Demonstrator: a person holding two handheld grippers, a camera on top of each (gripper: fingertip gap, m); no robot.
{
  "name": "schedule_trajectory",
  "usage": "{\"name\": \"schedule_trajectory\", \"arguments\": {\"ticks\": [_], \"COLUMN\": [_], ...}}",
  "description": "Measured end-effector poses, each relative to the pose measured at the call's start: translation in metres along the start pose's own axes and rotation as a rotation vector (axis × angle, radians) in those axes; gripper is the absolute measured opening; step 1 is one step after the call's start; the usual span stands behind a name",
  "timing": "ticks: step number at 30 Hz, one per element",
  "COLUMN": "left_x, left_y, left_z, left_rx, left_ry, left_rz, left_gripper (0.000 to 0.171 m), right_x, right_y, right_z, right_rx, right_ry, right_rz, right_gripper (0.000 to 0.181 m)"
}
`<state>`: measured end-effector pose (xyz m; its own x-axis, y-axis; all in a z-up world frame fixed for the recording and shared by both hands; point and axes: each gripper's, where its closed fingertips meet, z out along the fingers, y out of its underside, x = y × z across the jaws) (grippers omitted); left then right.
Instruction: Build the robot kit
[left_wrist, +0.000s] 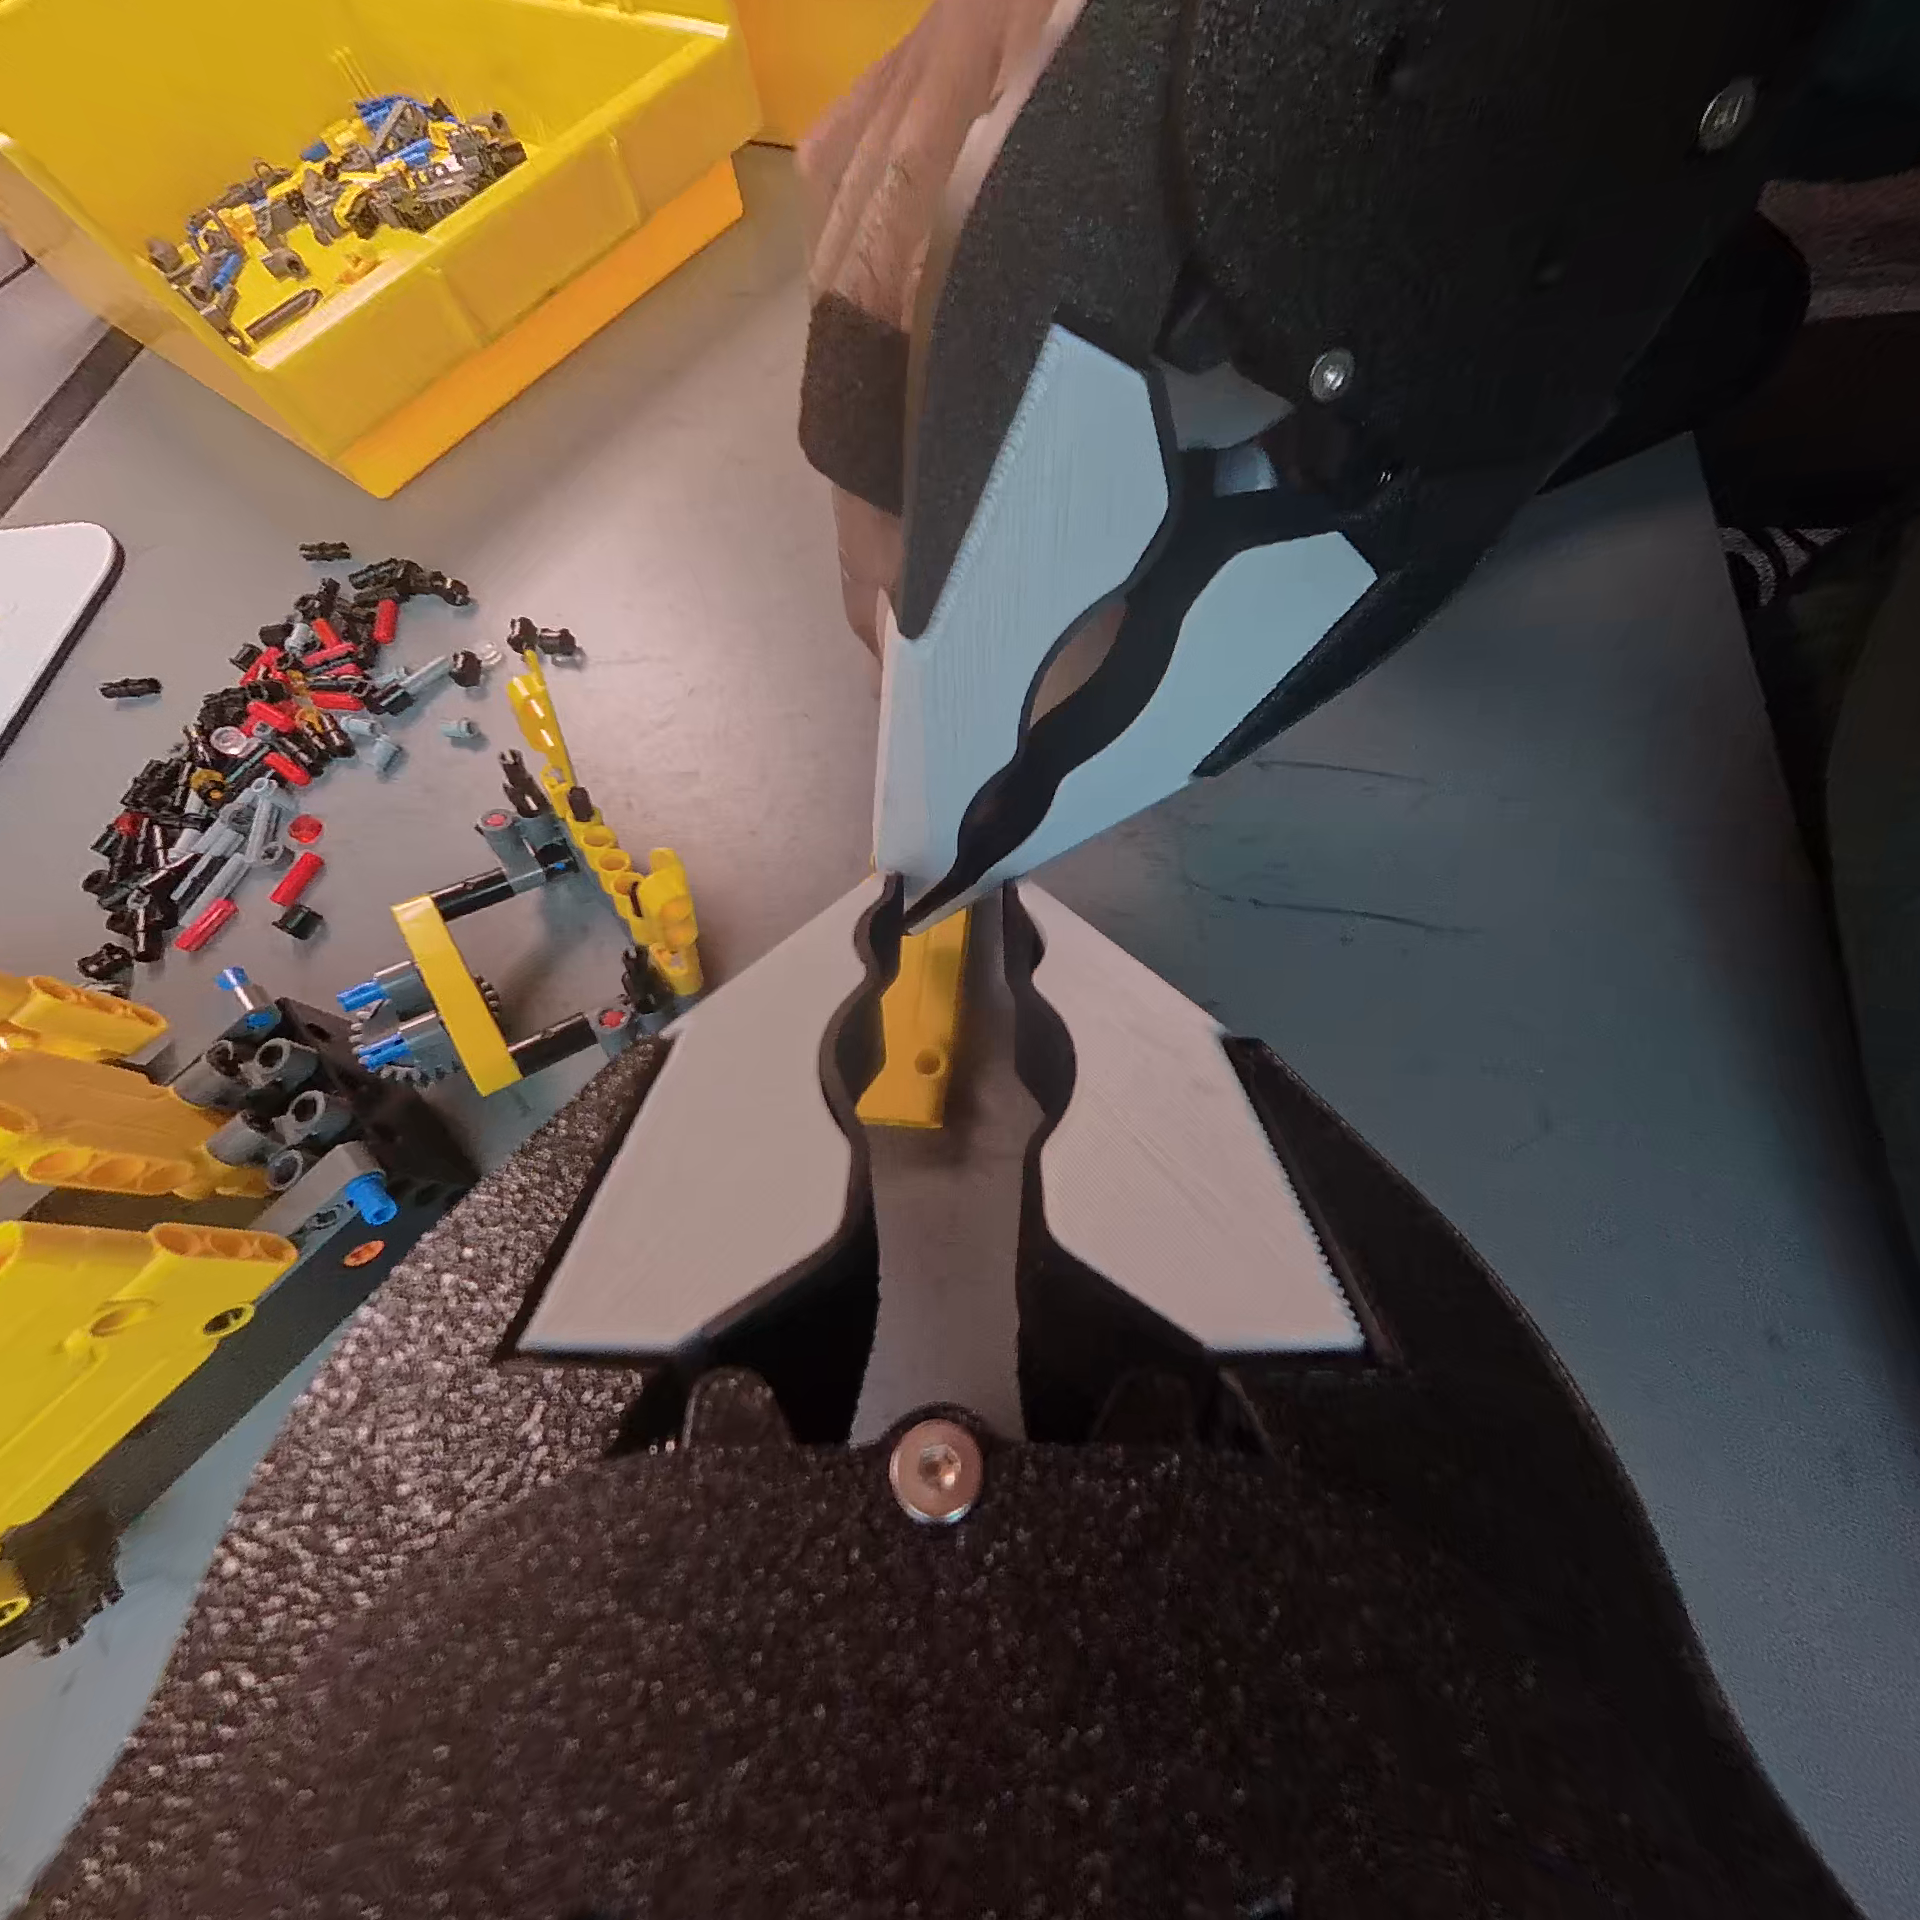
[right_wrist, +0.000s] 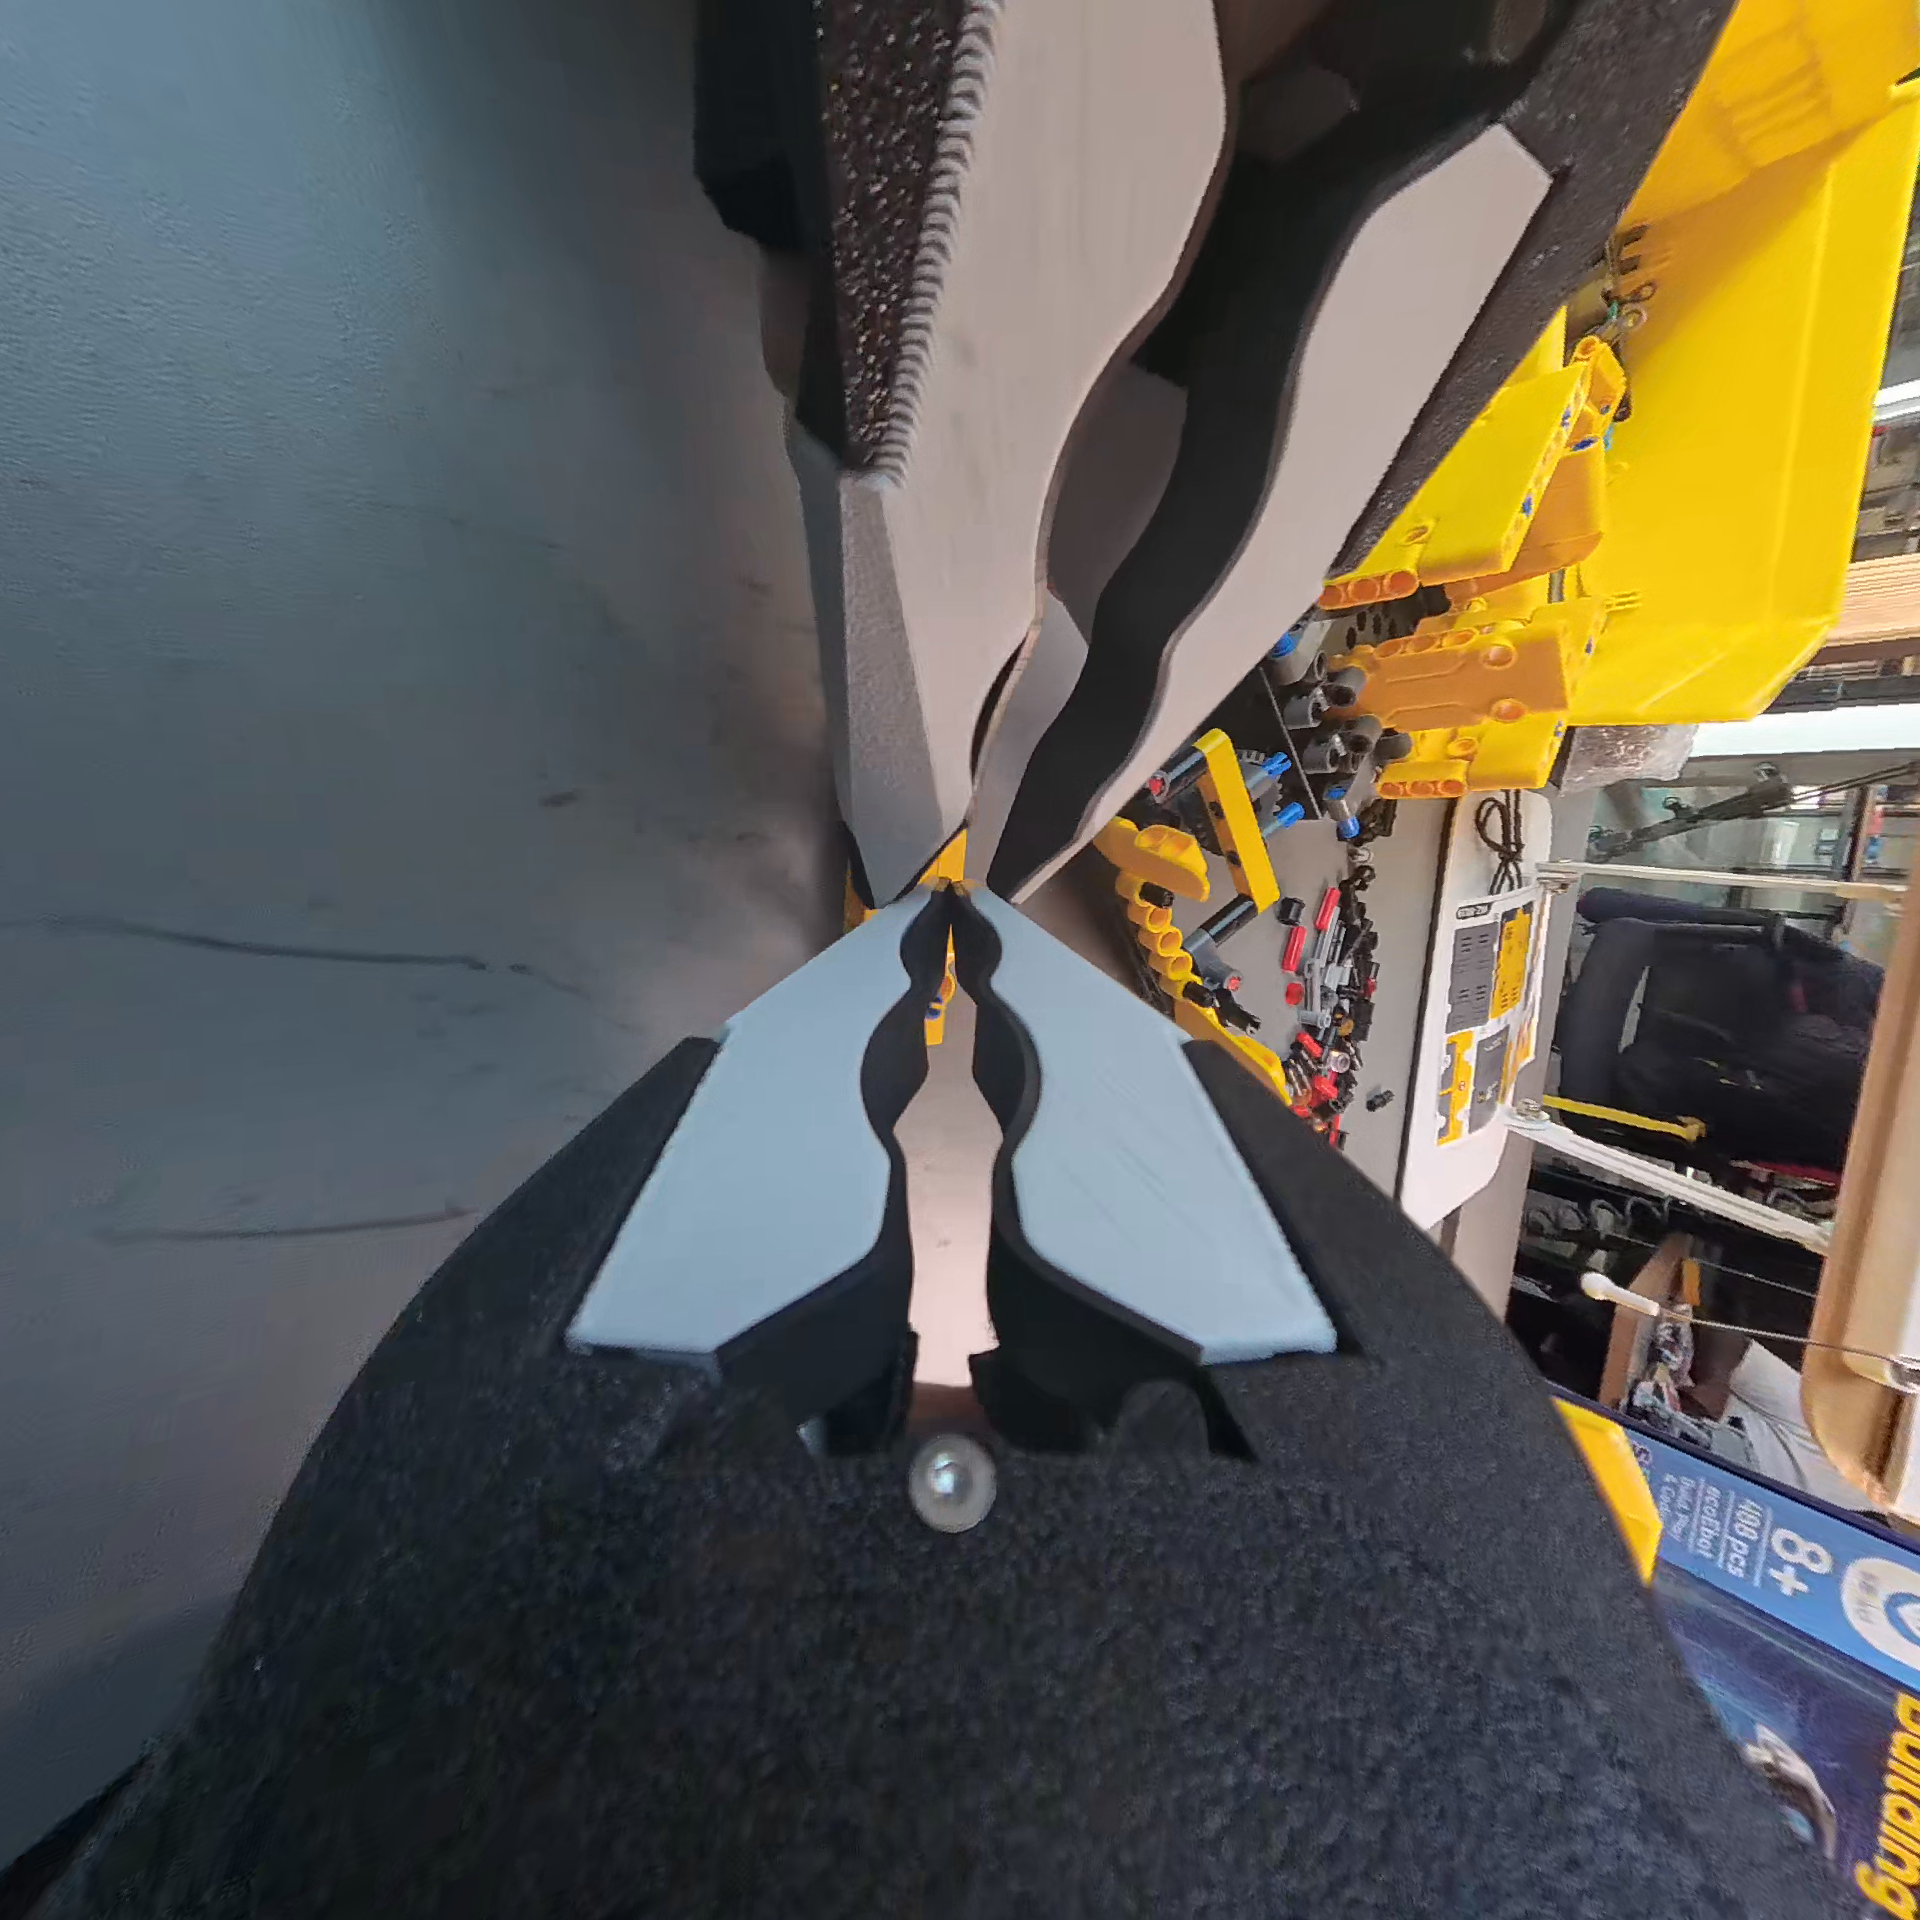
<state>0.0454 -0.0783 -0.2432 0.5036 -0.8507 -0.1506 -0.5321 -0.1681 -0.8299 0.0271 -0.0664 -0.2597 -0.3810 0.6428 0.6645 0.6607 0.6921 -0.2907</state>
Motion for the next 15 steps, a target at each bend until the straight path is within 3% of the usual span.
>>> {"name": "schedule_trajectory", "arguments": {"ticks": [8, 13, 15], "left_x": [-0.006, -0.018, -0.024], "left_y": [-0.001, -0.029, -0.040], "left_z": [-0.001, -0.018, -0.028], "left_rx": [0.006, 0.173, 0.249], "left_ry": [-0.046, -0.094, -0.104], "left_rz": [0.026, 0.001, -0.036], "left_gripper": [0.016, 0.009, 0.016], "right_x": [0.010, 0.041, 0.053], "right_y": [0.001, -0.001, 0.008], "right_z": [0.003, -0.017, -0.025], "right_rx": [0.016, 0.125, 0.132], "right_ry": [0.121, 0.333, 0.379], "right_rz": [-0.009, 0.076, 0.133], "right_gripper": [0.000, 0.000, 0.000]}}
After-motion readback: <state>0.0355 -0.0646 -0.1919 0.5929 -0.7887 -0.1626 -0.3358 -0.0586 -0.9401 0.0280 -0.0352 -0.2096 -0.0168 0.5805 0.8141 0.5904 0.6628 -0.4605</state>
